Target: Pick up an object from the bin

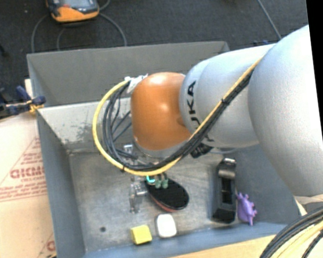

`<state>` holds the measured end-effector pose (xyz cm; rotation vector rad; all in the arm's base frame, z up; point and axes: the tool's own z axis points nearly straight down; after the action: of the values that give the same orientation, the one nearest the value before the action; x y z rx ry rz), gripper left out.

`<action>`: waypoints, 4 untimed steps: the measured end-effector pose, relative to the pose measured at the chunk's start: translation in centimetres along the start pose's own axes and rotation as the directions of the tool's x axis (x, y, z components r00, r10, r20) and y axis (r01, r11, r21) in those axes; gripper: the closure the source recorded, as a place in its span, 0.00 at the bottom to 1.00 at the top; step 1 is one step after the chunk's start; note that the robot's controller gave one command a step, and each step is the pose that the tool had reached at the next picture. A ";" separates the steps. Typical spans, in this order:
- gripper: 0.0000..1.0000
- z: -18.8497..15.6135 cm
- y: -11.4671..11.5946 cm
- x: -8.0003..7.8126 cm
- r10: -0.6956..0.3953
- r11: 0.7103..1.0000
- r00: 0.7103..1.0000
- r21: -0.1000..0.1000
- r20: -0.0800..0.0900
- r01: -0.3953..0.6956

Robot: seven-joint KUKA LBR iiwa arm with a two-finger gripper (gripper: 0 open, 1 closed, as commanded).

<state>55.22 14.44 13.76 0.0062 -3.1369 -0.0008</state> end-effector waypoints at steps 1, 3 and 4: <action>0.00 -0.4 -0.1 -0.2 0.004 1.000 1.000 -0.001 0.007 -0.004; 0.00 1.1 -7.3 0.9 0.053 0.999 0.999 0.001 0.007 -0.053; 0.00 1.0 -10.9 0.7 -0.047 0.999 0.999 0.003 0.007 0.047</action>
Offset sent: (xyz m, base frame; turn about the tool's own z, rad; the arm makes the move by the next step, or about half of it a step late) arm -0.0137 -0.0970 -0.0676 0.3266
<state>54.57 3.50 12.80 0.0796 -3.1426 0.0028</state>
